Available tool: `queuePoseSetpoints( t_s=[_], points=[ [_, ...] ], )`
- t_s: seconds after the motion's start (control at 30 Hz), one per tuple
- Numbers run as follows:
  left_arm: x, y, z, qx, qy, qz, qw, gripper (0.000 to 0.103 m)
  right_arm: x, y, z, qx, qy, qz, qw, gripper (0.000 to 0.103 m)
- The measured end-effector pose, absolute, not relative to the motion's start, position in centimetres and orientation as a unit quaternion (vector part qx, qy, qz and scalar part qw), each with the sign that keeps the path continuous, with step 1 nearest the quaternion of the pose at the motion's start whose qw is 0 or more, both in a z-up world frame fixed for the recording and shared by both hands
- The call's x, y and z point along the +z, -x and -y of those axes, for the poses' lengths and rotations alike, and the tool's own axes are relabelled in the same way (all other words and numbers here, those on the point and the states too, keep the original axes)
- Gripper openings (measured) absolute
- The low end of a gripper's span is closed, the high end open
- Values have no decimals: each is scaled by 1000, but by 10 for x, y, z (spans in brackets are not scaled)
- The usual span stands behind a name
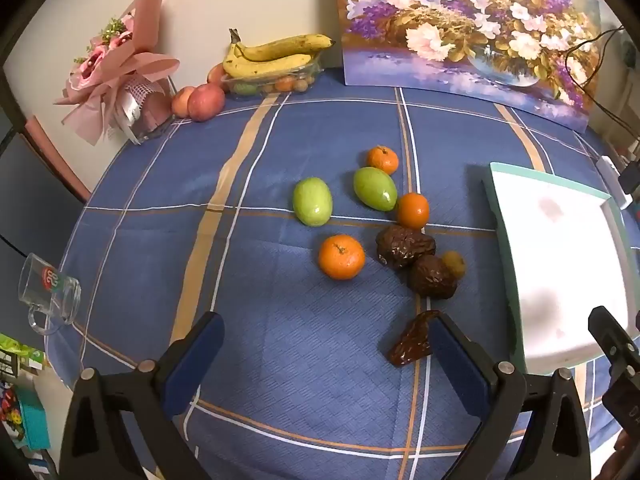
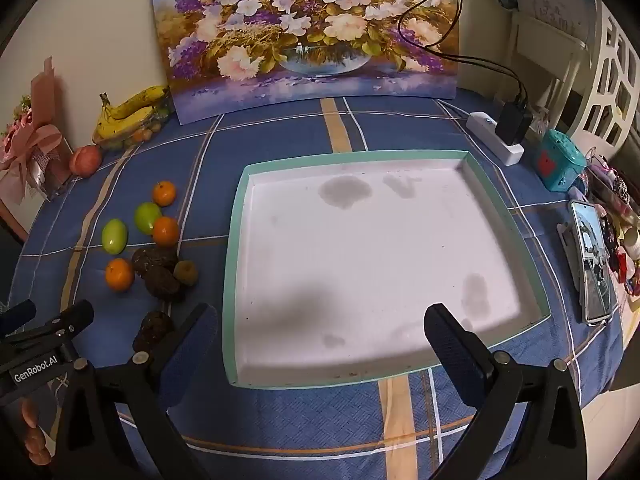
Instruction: Organize fruits
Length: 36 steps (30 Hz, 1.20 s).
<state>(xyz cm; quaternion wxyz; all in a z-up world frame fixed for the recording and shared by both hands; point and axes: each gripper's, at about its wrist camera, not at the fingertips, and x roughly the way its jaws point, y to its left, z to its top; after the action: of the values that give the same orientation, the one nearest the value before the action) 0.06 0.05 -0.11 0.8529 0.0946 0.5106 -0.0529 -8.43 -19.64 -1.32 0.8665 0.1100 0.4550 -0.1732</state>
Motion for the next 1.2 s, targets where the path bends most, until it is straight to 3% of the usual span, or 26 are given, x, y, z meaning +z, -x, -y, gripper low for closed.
queuePoseSetpoints(
  t_s=[1.2],
  points=[
    [-3, -5, -7, -45, -84, -515, 852, 103, -14, 83, 199, -174, -113, -457, 865, 103]
  ],
)
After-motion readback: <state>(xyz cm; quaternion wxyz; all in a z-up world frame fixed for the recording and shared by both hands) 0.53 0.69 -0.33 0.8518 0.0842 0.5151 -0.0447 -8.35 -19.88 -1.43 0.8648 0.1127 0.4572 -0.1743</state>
